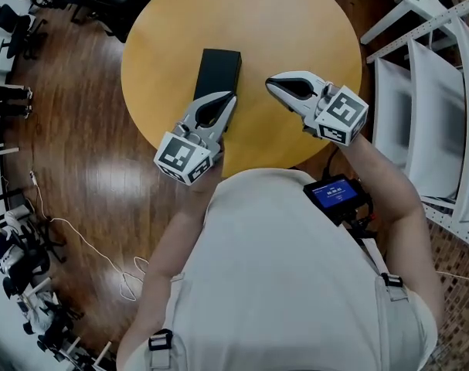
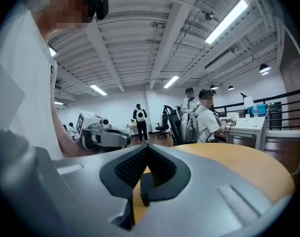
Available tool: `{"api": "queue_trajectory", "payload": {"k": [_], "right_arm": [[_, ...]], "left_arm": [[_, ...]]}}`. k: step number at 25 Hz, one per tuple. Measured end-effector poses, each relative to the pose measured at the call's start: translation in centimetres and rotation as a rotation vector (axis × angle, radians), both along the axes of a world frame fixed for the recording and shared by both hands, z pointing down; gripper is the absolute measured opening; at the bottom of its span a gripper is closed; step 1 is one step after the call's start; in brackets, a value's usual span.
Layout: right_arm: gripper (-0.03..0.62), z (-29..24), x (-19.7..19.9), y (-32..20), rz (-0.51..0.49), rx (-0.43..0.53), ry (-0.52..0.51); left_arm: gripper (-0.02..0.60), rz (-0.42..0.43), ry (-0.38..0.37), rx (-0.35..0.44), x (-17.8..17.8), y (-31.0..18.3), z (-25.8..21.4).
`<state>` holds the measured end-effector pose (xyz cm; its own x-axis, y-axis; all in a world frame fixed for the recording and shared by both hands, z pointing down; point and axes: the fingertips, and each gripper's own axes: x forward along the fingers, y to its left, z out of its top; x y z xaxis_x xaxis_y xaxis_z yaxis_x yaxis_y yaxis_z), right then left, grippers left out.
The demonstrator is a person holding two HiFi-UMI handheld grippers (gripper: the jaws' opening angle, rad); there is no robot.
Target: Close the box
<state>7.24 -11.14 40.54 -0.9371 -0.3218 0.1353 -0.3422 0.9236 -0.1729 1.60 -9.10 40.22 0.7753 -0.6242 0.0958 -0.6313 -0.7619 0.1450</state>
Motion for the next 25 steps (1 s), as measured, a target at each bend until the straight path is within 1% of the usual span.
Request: {"api": "queue_trajectory", "payload": {"k": [4,10,14,19,25], "right_arm": [[0.000,0.0,0.4,0.9,-0.036,0.006,-0.003],[0.000,0.5,-0.5,1.6,-0.089,0.004,0.003],[0.000,0.6,-1.0,1.7,-0.113,0.008,0.005],[0.000,0.7,-2.2,2.2,-0.155,0.039,0.027],[0.000,0.8,-3.2,2.8,-0.185,0.044,0.018]], "left_arm": [[0.000,-0.016,-0.015,0.000,1.0,0.6,0.2],[0.000,-0.032,-0.018,-0.010,1.0,1.1,0.6],[0.000,-0.035,-0.034,-0.020,1.3,1.3,0.8],[0.000,-0.047,-0.042,-0.022,0.6,1.3,0.7],[0.000,-0.060,-0.042,-0.025,0.1,1.4,0.9]]}}
